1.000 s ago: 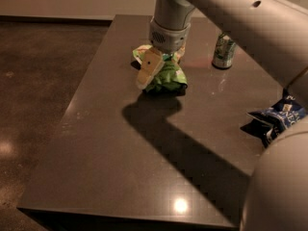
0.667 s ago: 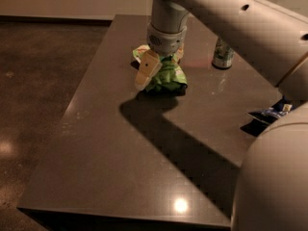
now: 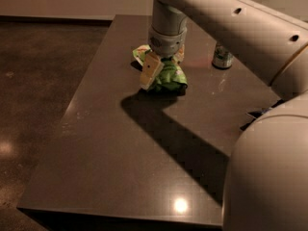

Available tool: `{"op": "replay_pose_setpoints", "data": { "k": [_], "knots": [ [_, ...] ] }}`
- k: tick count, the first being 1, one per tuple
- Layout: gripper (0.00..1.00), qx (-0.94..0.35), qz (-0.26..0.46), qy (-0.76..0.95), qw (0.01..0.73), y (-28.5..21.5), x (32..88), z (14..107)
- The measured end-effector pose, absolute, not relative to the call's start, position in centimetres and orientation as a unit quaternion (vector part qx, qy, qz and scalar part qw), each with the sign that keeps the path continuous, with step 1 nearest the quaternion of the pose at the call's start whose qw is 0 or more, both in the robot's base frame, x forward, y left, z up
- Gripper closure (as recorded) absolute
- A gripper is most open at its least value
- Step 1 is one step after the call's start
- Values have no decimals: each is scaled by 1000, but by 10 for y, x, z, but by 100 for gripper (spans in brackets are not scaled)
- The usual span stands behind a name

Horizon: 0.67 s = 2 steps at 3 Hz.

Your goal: Pick green rice chip bag

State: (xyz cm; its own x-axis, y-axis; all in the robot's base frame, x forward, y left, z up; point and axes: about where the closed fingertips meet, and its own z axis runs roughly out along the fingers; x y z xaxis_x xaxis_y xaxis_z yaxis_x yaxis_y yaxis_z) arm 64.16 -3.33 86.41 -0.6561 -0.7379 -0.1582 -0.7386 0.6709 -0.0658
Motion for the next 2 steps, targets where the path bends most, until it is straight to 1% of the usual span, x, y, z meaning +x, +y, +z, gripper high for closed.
{"op": "replay_pose_setpoints", "data": {
  "k": [2],
  "knots": [
    [62,-413,3,905,105,-38,633,884]
  ]
}}
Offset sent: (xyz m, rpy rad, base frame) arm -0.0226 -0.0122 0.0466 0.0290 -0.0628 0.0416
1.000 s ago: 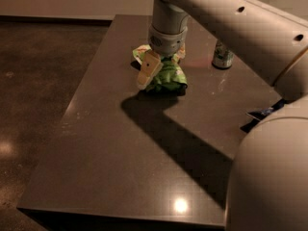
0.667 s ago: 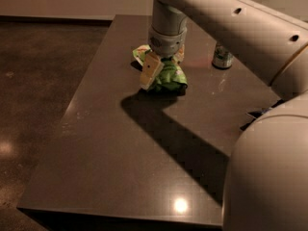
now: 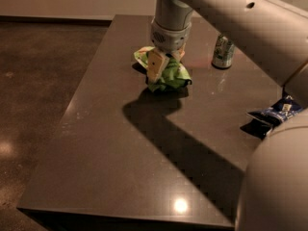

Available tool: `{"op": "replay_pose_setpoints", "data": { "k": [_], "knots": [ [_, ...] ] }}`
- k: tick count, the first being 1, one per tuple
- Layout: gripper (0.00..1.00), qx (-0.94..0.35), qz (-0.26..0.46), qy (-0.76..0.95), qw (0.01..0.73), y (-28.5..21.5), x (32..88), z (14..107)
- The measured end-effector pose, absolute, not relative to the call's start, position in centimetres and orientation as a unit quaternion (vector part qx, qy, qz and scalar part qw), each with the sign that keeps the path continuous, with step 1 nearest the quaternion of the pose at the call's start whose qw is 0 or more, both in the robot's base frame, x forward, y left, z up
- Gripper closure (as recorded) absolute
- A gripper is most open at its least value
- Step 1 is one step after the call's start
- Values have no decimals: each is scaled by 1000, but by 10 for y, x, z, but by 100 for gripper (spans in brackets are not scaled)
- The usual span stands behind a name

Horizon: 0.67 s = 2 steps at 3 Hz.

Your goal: Pick green rice chip bag

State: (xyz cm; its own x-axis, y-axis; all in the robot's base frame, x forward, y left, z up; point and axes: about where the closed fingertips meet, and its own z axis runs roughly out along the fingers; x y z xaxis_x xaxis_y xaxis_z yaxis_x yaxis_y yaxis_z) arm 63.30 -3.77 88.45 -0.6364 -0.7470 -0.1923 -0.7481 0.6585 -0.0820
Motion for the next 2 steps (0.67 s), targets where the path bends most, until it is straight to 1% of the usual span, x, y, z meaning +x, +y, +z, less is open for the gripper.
{"op": "replay_pose_setpoints", "data": {
  "k": [1,2],
  "knots": [
    [84,-432,9,893,128,-42,620,911],
    [100,-459,17,875,152,-47,604,943]
  ]
}}
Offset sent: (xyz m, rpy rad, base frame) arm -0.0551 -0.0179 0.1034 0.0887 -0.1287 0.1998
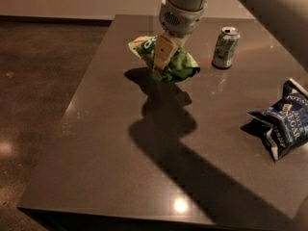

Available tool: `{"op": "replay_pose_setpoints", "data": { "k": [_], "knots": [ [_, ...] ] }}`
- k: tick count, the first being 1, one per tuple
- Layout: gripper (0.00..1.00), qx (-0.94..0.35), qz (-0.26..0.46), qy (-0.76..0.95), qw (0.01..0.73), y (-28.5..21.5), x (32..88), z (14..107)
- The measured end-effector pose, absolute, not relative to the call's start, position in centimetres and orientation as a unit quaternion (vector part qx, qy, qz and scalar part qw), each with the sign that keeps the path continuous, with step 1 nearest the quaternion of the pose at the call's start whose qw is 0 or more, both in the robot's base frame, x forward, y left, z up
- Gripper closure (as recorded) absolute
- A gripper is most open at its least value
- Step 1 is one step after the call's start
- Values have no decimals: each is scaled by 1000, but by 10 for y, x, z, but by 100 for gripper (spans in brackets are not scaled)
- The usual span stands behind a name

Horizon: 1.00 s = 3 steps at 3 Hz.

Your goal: Pick green rice chip bag

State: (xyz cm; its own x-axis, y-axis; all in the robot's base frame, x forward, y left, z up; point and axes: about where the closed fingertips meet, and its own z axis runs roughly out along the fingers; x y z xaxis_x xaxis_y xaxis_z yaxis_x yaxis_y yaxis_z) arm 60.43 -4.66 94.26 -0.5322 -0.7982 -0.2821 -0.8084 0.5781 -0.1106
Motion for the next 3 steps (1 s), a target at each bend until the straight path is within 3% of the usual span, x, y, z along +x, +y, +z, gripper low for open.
{"op": "replay_pose_setpoints", "data": {
  "k": [3],
  "knots": [
    [100,-527,41,824,203,-53,570,1006]
  ]
}}
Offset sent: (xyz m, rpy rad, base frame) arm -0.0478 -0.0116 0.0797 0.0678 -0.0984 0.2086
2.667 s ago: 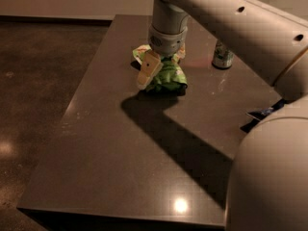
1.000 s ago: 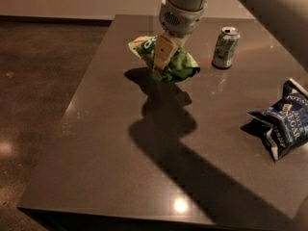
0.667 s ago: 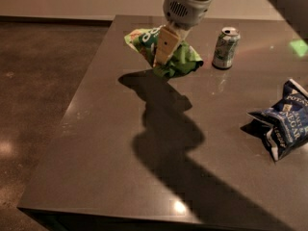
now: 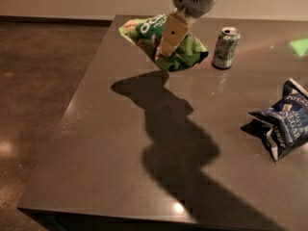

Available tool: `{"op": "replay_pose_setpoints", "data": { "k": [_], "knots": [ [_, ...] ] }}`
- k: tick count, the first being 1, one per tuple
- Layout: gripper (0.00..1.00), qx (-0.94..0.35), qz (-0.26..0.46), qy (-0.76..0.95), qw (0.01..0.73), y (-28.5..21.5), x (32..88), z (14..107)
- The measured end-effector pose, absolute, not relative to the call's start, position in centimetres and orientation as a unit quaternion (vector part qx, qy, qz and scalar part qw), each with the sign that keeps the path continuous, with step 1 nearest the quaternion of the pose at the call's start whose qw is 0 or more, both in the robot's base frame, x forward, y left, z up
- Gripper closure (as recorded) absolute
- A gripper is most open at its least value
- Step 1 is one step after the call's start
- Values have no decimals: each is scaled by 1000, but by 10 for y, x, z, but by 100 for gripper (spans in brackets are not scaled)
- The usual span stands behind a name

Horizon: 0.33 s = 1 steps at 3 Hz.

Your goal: Pick green rice chip bag

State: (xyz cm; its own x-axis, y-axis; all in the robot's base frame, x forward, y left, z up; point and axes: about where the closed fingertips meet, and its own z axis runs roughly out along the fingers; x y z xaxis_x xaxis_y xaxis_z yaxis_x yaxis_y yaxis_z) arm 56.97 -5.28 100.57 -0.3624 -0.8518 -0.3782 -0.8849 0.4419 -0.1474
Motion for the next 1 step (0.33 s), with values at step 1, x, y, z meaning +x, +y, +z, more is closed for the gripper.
{"op": "replay_pose_setpoints", "data": {
  "k": [1],
  "knots": [
    [100,-528,42,823,206,-51,570,1007]
  ]
}}
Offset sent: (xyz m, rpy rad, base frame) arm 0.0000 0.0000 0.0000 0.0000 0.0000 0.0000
